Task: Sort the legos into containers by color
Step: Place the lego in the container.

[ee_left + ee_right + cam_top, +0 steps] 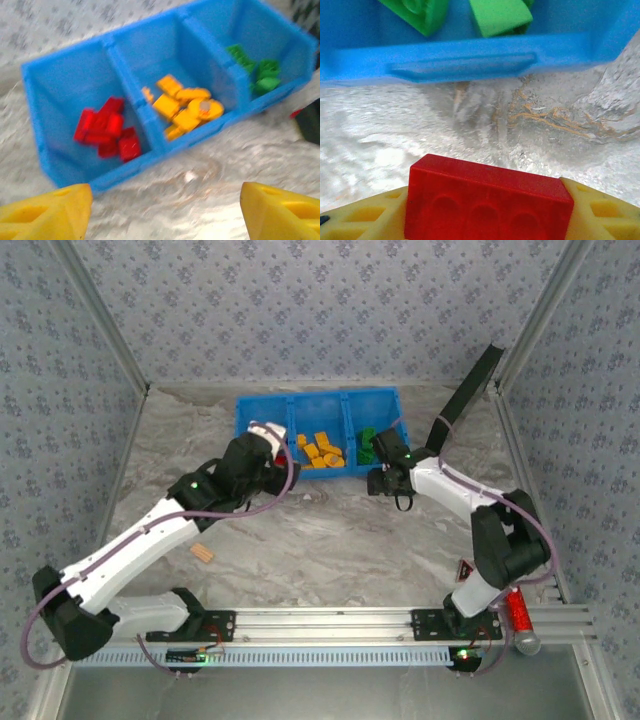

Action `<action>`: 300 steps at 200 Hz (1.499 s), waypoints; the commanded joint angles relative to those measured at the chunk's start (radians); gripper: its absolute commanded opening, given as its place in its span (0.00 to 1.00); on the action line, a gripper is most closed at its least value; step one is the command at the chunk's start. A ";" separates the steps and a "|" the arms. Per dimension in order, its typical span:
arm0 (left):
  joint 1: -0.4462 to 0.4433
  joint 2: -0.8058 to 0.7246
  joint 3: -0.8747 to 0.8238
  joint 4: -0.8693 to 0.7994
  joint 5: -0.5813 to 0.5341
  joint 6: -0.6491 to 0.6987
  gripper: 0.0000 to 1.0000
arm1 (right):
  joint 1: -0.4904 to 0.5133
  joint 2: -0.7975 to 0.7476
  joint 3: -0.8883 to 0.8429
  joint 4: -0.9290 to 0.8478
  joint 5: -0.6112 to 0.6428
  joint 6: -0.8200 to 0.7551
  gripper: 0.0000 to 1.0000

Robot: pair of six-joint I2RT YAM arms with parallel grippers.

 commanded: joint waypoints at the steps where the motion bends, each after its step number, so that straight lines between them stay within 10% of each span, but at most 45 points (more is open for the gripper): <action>1: 0.042 -0.119 -0.044 -0.082 -0.030 -0.041 0.78 | 0.046 -0.053 0.083 -0.118 0.056 -0.030 0.49; 169: 0.096 -0.572 -0.221 -0.394 0.016 -0.259 0.81 | 0.308 0.829 1.389 -0.184 0.021 -0.420 0.47; 300: 0.096 -0.591 -0.270 -0.386 0.065 -0.281 0.86 | 0.322 0.960 1.403 -0.162 -0.061 -0.573 0.63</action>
